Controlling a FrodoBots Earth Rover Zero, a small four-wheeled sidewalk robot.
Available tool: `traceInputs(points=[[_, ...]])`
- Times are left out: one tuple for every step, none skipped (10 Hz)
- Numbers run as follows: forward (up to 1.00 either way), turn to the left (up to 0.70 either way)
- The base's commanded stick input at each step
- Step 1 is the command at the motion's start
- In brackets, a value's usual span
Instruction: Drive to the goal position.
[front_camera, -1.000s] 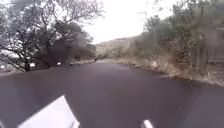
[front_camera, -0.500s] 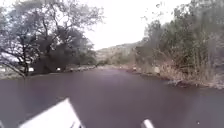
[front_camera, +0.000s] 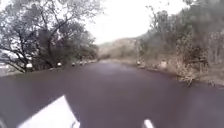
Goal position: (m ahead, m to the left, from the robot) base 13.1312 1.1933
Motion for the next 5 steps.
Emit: traceInputs(points=[[1.0, 0.0], [1.0, 0.0], [1.0, 0.0], [1.0, 0.0], [1.0, 0.0]])
